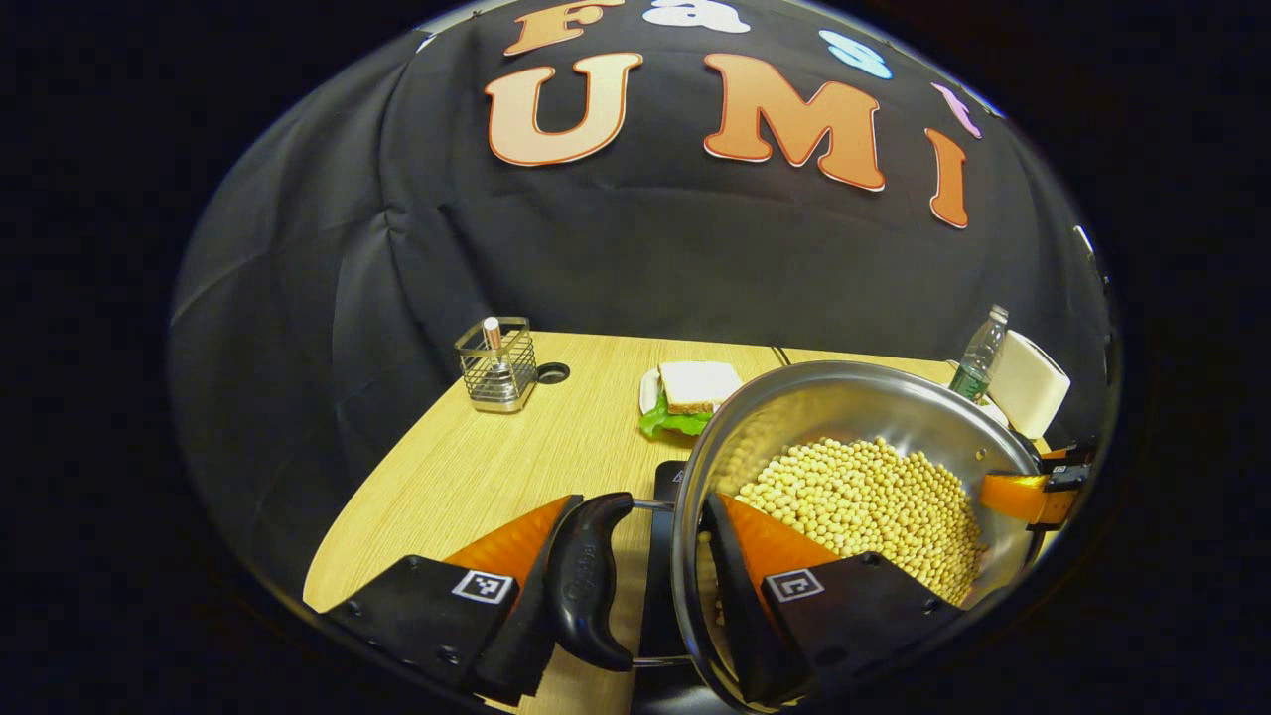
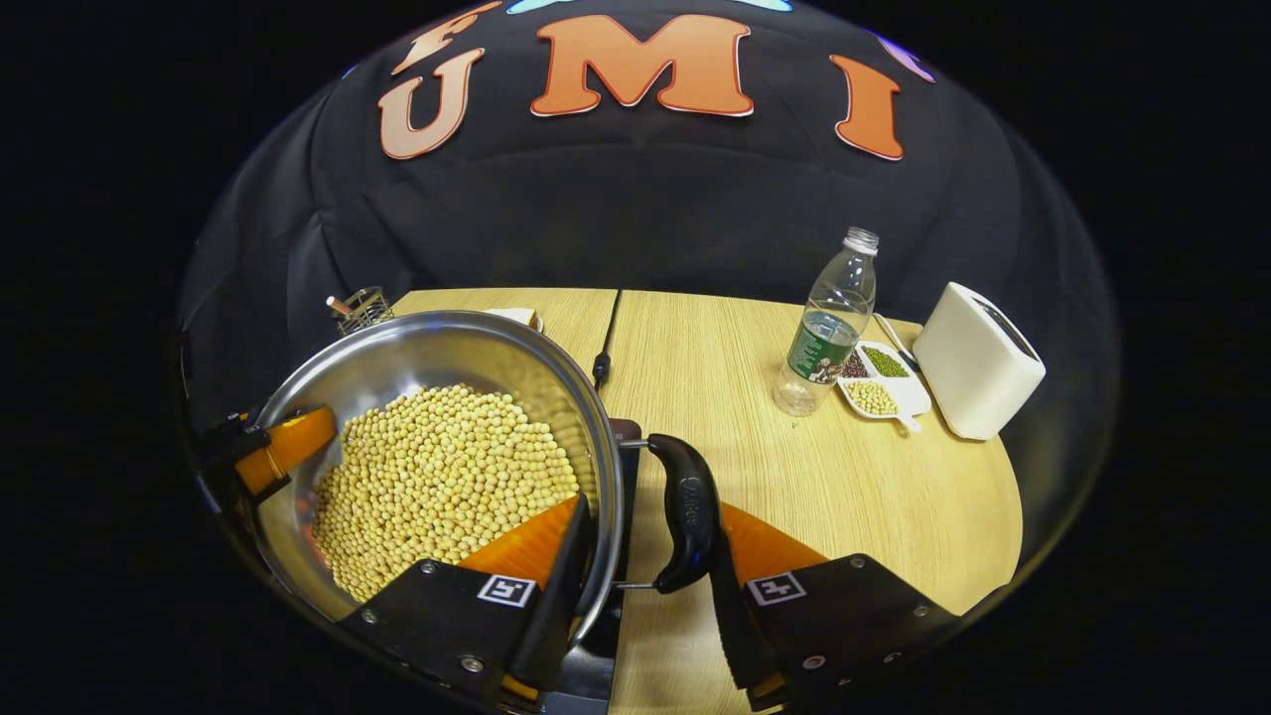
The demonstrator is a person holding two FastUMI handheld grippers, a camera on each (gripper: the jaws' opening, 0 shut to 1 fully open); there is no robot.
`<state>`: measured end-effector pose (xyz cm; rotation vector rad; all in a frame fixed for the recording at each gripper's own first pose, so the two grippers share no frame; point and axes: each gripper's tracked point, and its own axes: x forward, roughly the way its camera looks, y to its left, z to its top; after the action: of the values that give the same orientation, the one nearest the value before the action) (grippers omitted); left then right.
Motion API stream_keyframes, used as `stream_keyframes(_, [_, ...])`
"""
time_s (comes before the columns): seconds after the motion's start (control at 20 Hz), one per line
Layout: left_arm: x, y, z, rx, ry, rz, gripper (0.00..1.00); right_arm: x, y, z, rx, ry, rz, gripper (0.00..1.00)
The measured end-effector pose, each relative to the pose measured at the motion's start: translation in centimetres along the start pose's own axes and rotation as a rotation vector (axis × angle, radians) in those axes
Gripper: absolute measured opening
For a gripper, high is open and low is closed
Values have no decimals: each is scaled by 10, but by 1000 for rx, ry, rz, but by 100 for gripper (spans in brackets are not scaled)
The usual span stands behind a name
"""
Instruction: First push the handle of the pot to place it horizontally, then grasp the pot with both hands and set it on the induction cooktop.
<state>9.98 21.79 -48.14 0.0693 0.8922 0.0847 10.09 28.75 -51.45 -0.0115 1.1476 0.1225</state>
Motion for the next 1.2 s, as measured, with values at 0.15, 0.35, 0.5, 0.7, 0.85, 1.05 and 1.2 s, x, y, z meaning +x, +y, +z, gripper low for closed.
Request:
stream_keyframes(0.15, [5,-1,-2,1,2,4,78,4,0,-2,7,4,5,63])
stream_keyframes(0.35, [10,0,-7,-11,9,3,78,10,1,-4,21,11,7,63])
stream_keyframes(0.5, [15,0,-11,-14,18,5,80,16,3,-7,19,22,8,65])
stream_keyframes(0.7, [19,5,-16,-37,14,5,77,20,4,-5,7,2,12,65])
stream_keyframes(0.85, [22,8,-22,-19,44,28,81,18,8,-4,-52,-10,42,71])
stream_keyframes(1.05, [1,2,10,72,-56,73,89,8,6,3,-52,-35,70,83])
stream_keyframes(1.2, [-25,3,41,92,-153,96,89,-15,-3,35,-17,-158,73,83])
